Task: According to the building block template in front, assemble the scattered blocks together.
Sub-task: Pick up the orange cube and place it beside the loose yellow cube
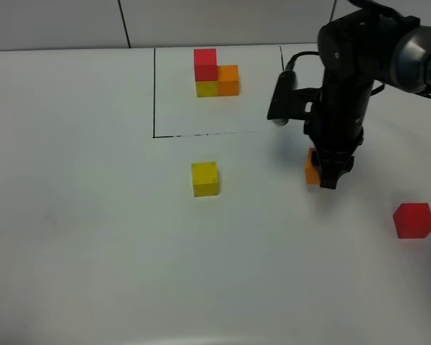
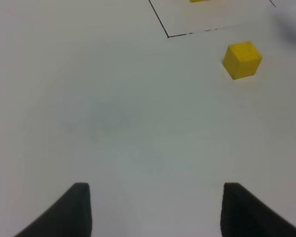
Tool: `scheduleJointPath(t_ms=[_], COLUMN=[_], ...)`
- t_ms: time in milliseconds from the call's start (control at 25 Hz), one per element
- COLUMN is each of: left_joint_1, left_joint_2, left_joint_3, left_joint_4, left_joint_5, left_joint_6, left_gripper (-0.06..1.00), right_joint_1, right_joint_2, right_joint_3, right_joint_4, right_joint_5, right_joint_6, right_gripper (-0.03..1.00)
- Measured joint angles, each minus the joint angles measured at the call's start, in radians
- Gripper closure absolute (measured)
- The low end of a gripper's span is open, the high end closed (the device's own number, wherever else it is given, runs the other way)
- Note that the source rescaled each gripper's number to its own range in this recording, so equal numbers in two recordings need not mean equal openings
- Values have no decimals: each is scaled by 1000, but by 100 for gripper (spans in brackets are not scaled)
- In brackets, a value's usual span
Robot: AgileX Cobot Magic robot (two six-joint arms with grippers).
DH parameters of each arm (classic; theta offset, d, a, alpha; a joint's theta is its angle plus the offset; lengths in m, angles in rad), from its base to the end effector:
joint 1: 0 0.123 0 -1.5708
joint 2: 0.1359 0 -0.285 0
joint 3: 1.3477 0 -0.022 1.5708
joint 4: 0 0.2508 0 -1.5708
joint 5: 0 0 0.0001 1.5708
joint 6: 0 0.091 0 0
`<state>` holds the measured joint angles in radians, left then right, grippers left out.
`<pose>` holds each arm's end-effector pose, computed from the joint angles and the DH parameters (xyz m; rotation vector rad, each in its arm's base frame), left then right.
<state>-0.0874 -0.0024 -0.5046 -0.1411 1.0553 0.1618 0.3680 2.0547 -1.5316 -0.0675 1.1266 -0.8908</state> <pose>-0.0069 -0.0106 0.2796 0.2584 2.0095 -0.1215 0.3779 0.1398 0.1782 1.8801 -2.5054 0.0958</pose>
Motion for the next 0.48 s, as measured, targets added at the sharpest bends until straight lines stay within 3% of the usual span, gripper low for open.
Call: scheduleJointPath(t_ms=[480], left_joint_1=[0], left_joint_2=[0], left_joint_3=[0], left_joint_4=[0], left_joint_5=[0], left_joint_6=[0], left_gripper=[55], right_joint_1=[118], right_joint_2=[49], right_joint_3=[-2], right_joint_4=[97], right_joint_5=[-98], right_joint_6=[-101], right_gripper=[95])
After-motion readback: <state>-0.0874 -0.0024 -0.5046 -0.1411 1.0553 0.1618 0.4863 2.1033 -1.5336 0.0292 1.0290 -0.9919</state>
